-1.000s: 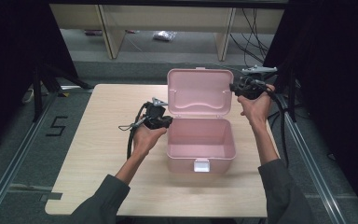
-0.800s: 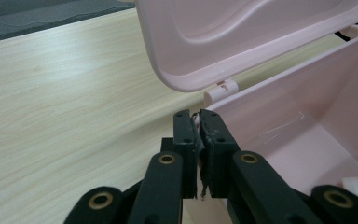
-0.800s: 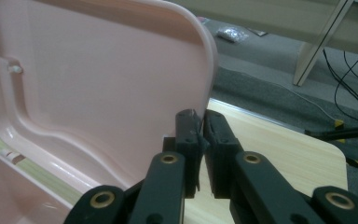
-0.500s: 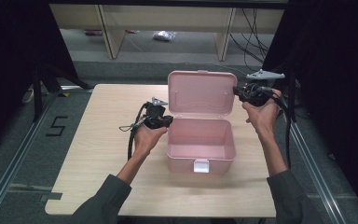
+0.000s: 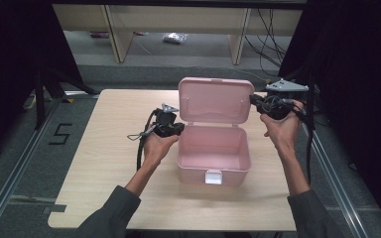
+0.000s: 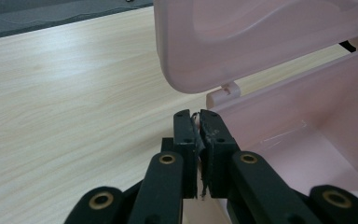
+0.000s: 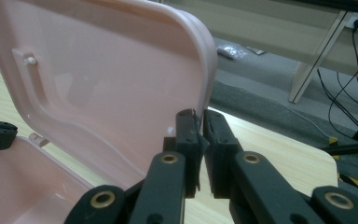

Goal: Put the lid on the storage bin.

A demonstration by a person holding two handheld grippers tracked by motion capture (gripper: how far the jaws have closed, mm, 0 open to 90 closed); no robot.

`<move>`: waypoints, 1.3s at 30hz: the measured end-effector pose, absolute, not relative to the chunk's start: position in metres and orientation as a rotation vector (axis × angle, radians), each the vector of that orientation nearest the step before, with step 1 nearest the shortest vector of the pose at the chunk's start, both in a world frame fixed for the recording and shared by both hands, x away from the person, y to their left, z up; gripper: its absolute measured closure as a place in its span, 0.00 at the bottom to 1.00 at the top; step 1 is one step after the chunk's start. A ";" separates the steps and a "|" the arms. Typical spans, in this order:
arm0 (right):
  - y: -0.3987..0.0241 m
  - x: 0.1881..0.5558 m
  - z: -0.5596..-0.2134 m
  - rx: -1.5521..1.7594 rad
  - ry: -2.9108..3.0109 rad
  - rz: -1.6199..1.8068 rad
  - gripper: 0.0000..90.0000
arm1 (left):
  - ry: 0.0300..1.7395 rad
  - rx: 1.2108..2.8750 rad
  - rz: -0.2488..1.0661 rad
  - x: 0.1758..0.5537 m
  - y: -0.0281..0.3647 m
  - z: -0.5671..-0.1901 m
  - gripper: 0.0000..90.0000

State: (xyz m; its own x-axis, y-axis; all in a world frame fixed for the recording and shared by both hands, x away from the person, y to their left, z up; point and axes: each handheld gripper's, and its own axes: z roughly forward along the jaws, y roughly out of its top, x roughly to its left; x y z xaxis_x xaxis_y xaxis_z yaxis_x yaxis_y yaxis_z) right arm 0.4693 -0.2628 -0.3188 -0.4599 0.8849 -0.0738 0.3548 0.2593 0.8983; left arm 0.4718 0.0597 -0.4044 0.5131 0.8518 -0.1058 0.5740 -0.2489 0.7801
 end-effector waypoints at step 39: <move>-0.264 0.425 -0.326 1.014 1.916 1.138 0.97 | 1.193 1.904 0.435 0.471 0.058 -0.406 0.95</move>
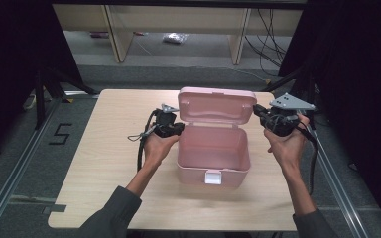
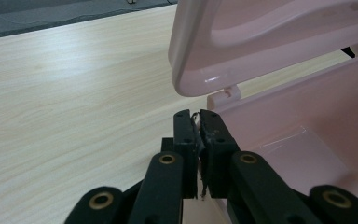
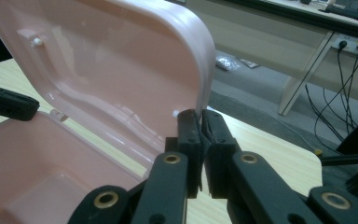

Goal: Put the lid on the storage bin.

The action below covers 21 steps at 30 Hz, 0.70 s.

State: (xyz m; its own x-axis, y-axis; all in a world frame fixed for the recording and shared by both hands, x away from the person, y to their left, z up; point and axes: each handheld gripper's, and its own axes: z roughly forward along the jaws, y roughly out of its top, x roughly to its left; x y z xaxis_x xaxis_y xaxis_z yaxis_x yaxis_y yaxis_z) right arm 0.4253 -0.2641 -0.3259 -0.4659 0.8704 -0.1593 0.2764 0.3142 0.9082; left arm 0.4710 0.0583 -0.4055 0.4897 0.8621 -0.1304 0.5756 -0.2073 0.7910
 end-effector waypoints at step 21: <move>-0.264 0.408 -0.331 1.015 1.904 1.149 0.97 | 1.143 1.881 0.387 0.463 0.067 -0.401 0.84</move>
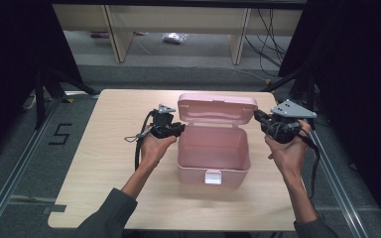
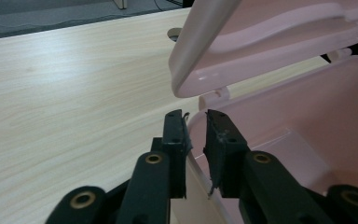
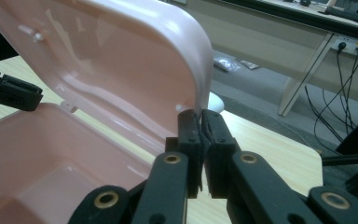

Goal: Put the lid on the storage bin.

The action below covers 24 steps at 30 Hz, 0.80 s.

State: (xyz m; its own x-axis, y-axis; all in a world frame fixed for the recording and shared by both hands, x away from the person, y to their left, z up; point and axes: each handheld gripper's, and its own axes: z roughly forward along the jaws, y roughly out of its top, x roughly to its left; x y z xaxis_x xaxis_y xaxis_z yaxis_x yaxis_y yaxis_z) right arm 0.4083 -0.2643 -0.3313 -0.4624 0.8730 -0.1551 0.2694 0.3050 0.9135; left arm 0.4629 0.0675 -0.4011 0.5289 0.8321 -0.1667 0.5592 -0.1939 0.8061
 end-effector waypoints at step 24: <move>-0.269 0.389 -0.340 1.008 1.929 1.175 0.97 | 1.007 1.938 0.265 0.418 0.083 -0.387 0.54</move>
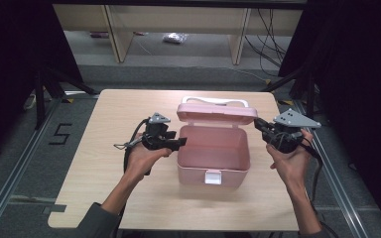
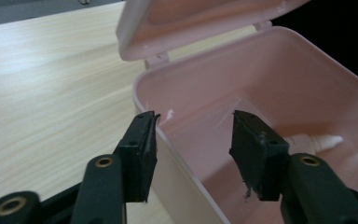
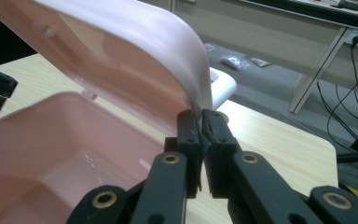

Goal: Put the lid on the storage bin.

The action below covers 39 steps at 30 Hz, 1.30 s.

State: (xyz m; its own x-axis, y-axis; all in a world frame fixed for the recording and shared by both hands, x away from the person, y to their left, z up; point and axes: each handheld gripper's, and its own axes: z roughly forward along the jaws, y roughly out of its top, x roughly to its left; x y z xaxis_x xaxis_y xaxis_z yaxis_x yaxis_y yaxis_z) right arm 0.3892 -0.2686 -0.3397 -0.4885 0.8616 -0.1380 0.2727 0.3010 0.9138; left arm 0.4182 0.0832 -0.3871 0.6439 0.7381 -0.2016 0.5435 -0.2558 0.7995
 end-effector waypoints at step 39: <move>-0.274 0.365 -0.354 0.991 1.955 1.237 0.93 | 0.863 1.988 0.273 0.357 0.107 -0.395 0.32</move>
